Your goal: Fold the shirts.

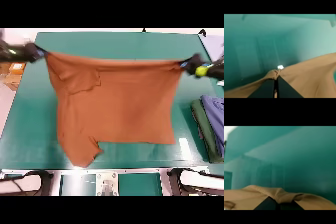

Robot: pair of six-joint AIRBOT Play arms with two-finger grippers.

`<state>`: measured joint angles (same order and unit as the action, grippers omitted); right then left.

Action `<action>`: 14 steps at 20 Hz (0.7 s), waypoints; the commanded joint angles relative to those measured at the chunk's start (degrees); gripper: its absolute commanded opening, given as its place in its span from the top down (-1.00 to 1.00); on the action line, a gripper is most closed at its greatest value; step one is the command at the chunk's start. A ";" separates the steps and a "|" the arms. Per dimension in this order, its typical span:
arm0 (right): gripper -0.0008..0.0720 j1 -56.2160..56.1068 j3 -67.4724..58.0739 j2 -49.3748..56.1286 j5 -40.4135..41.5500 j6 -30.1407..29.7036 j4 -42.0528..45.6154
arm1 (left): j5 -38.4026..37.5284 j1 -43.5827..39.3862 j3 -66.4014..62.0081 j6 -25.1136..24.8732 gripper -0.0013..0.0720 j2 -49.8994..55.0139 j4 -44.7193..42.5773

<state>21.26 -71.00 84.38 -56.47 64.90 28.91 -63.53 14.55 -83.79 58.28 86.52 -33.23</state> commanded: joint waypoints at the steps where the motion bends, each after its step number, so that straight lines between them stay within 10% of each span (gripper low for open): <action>1: 0.94 -1.11 -5.05 17.75 -0.26 0.52 -2.86 | 3.63 0.07 0.20 -1.81 0.90 14.80 6.71; 7: 0.94 1.68 -21.27 28.04 -13.16 7.17 -0.74 | 3.15 -0.02 -6.93 3.34 0.90 19.91 2.21; 14: 0.94 5.16 -23.74 27.63 -34.05 10.16 15.69 | -19.80 -0.22 -11.43 15.78 0.90 19.89 -18.21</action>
<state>25.67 -94.13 111.81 -82.98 73.43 36.36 -73.63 14.44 -94.26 68.79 106.15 -42.28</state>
